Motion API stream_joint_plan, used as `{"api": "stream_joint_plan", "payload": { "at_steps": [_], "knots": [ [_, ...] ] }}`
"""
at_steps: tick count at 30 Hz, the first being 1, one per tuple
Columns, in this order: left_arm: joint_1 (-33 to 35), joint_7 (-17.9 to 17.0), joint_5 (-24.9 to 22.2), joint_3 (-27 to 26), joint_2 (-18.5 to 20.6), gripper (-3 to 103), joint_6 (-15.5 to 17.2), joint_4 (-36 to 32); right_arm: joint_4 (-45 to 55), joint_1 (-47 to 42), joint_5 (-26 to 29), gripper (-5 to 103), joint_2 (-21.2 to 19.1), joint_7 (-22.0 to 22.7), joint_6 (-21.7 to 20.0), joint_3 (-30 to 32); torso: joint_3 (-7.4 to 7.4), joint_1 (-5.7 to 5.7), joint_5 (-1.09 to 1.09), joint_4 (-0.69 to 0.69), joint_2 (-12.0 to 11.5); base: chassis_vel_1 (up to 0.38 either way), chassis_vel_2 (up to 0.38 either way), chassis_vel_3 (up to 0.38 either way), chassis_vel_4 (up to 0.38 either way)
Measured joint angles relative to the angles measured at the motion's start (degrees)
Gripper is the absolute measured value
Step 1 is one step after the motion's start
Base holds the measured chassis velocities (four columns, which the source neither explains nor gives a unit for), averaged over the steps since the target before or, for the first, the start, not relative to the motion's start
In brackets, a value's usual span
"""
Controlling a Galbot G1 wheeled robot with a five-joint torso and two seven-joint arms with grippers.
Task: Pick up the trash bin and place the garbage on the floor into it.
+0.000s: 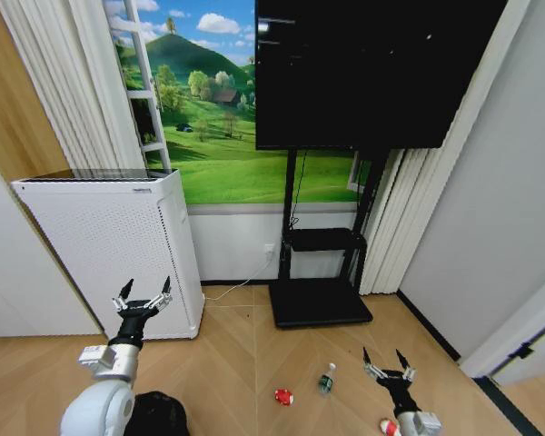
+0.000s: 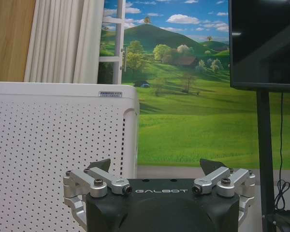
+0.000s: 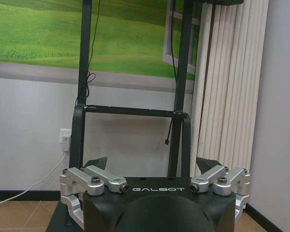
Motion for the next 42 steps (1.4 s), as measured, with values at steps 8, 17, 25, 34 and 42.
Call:
{"api": "stream_joint_plan", "payload": {
  "at_steps": [8,17,25,34,42],
  "knots": [
    [0.2,0.0,0.2,-0.1,0.0,100,0.1,-0.2,0.0,-0.4,0.0,100,0.0,0.0,0.5,0.0,-1.42,-1.02,0.00,0.00,-2.4,0.000,0.000,0.000,0.000],
    [0.3,0.0,0.2,-0.2,0.2,100,0.2,-0.6,0.5,-0.7,0.3,100,0.1,0.0,0.7,0.2,-2.99,-2.12,0.00,0.00,-5.1,0.000,0.000,0.000,0.000],
    [0.2,0.0,0.1,-0.3,0.4,100,0.2,-0.7,0.9,-1.2,0.2,100,-0.1,0.0,0.7,0.4,-4.22,-2.93,0.00,0.00,-7.1,0.000,0.000,0.000,0.000],
    [-0.3,0.1,-0.5,0.4,0.5,100,0.2,1.9,1.5,-1.3,0.3,100,-0.1,-0.1,0.4,0.4,-5.58,-3.84,0.00,0.00,-9.4,0.000,0.000,0.000,0.000],
    [-1.3,0.0,0.5,1.6,0.4,100,0.0,7.3,1.5,-1.3,0.5,100,-0.2,-0.1,0.3,0.4,-6.76,-4.58,0.00,0.00,-11.3,0.000,0.000,0.000,0.000]
  ]
}}
